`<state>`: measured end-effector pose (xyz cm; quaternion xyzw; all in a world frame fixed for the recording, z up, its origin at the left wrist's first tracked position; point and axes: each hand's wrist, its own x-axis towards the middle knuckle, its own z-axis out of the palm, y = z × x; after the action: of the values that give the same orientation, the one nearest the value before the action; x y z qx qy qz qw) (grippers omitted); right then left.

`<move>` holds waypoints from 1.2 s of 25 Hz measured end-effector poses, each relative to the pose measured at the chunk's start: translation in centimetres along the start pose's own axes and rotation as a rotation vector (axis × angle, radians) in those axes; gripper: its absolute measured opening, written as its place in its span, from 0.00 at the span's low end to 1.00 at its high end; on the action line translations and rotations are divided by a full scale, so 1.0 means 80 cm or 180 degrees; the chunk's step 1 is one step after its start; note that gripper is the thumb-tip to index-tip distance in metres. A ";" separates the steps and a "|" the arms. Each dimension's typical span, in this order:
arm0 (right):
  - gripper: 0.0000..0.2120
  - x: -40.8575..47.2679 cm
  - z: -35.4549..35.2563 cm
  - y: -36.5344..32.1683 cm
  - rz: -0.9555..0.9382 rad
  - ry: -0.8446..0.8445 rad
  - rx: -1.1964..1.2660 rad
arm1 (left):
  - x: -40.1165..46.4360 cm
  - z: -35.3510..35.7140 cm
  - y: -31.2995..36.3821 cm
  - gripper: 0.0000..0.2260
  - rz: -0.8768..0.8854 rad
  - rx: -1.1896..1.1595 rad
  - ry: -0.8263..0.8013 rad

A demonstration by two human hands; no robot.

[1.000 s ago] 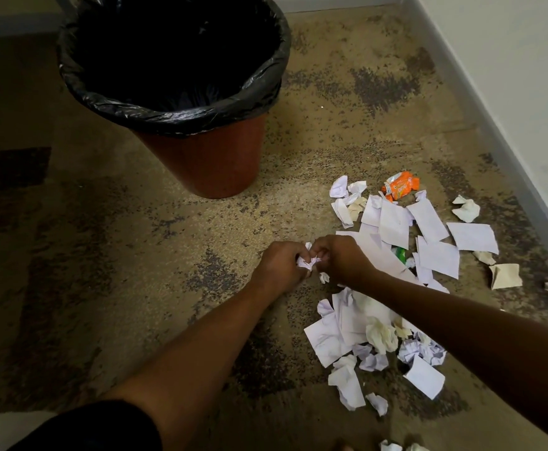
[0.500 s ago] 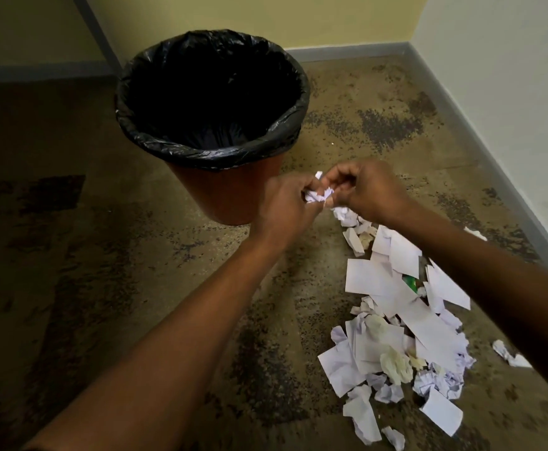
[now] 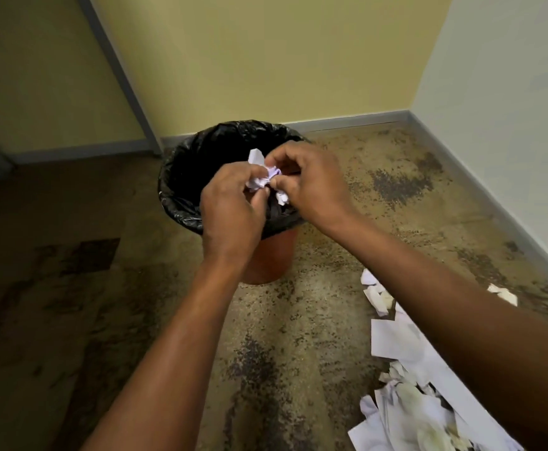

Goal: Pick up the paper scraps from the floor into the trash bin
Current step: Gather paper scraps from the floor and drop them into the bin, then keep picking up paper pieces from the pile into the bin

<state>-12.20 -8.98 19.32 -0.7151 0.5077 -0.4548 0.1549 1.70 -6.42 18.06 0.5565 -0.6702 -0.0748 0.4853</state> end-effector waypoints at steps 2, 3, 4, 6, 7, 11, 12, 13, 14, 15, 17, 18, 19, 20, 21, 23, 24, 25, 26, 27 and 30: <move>0.12 0.004 0.022 0.004 -0.0098 -0.0077 -0.0057 | 0.001 -0.006 -0.005 0.12 -0.0209 0.0222 -0.0085; 0.13 0.005 0.029 0.006 -0.0138 -0.0133 -0.0079 | 0.000 -0.008 -0.006 0.12 -0.0267 0.0317 -0.0179; 0.13 0.004 0.032 0.007 -0.0168 -0.0188 -0.0097 | -0.001 -0.009 -0.009 0.12 -0.0289 0.0414 -0.0298; 0.15 0.003 0.030 0.007 -0.0179 -0.0276 -0.0145 | -0.003 -0.009 -0.013 0.13 -0.0322 0.0644 -0.0573; 0.15 0.002 0.027 0.007 -0.0168 -0.0303 -0.0165 | -0.004 -0.009 -0.013 0.13 -0.0361 0.0737 -0.0696; 0.16 -0.010 0.001 0.009 -0.0195 -0.0289 -0.0211 | -0.007 -0.005 -0.002 0.13 -0.0235 0.0805 -0.0868; 0.16 -0.017 -0.010 0.010 -0.0196 -0.0246 -0.0222 | -0.010 -0.003 0.006 0.13 -0.0075 0.0784 -0.0856; 0.16 -0.025 -0.023 0.012 -0.0183 -0.0198 -0.0224 | -0.013 0.001 0.015 0.12 0.0115 0.0752 -0.0841; 0.17 -0.036 -0.039 0.015 -0.0152 -0.0158 -0.0232 | -0.017 0.006 0.024 0.11 0.0310 0.0704 -0.0850; 0.17 -0.049 -0.055 0.020 -0.0104 -0.0141 -0.0265 | -0.023 0.012 0.034 0.10 0.0483 0.0621 -0.0907; 0.19 -0.085 -0.092 0.033 0.0094 -0.0175 -0.0443 | -0.042 0.031 0.056 0.10 0.0744 0.0448 -0.1181; 0.20 -0.107 -0.109 0.041 0.0236 -0.0207 -0.0536 | -0.054 0.041 0.065 0.11 0.0816 0.0410 -0.1368; 0.21 -0.133 -0.124 0.051 0.0407 -0.0236 -0.0597 | -0.069 0.052 0.075 0.13 0.0838 0.0398 -0.1605; 0.22 -0.161 -0.137 0.059 0.0587 -0.0263 -0.0632 | -0.087 0.061 0.084 0.16 0.0815 0.0429 -0.1898; 0.22 -0.193 -0.148 0.071 0.0770 -0.0292 -0.0676 | -0.111 0.069 0.092 0.20 0.0788 0.0501 -0.2266; 0.25 -0.266 -0.164 0.088 0.1088 -0.0452 -0.0848 | -0.169 0.077 0.104 0.27 0.0865 0.0750 -0.3045; 0.27 -0.299 -0.167 0.093 0.1263 -0.0619 -0.0933 | -0.198 0.078 0.103 0.32 0.0951 0.0945 -0.3400; 0.29 -0.335 -0.173 0.095 0.1516 -0.0802 -0.1032 | -0.228 0.081 0.103 0.36 0.1039 0.1129 -0.3751; 0.32 -0.372 -0.179 0.096 0.1814 -0.0991 -0.1144 | -0.257 0.086 0.102 0.41 0.1071 0.1284 -0.4060; 0.34 -0.407 -0.183 0.096 0.2075 -0.1188 -0.1230 | -0.282 0.090 0.100 0.45 0.1073 0.1410 -0.4288; 0.37 -0.498 -0.194 0.091 0.2328 -0.1803 -0.1509 | -0.343 0.101 0.097 0.46 0.1494 0.1550 -0.4606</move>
<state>-31.80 26.15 3.03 -0.6015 0.7516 -0.0322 0.2688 -11.93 15.33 3.28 0.3046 -0.9160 -0.1649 -0.2021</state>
